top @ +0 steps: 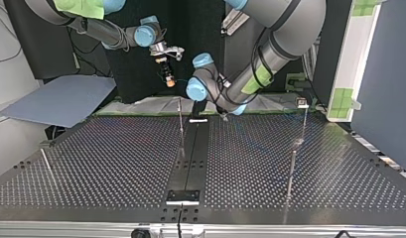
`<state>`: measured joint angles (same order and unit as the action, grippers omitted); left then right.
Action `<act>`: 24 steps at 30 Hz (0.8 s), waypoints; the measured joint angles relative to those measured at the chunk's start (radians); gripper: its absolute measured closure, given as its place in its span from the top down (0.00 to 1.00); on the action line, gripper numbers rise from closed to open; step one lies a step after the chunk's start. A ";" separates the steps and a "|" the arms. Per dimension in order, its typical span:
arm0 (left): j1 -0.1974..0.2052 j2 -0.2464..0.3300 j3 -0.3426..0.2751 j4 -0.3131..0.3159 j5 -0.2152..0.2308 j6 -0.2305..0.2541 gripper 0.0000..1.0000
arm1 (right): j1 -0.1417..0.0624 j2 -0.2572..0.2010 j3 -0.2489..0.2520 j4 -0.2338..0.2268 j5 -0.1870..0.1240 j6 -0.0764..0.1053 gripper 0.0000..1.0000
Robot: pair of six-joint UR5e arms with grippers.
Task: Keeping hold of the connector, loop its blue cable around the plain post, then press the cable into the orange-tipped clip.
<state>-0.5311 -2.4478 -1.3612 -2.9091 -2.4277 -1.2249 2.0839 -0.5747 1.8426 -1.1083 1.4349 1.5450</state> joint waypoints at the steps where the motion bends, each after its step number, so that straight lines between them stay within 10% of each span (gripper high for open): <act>1: 0.001 0.000 0.000 0.002 0.000 -0.001 1.00 | 0.000 0.000 0.000 0.000 0.000 0.000 0.00; 24: 0.000 -0.082 -0.005 0.008 0.083 -0.106 1.00 | -0.010 -0.001 -0.003 0.003 -0.022 0.000 0.00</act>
<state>-0.5313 -2.5296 -1.3664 -2.9012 -2.3450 -1.3305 2.0741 -0.5753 1.8397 -1.1058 1.4133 1.5450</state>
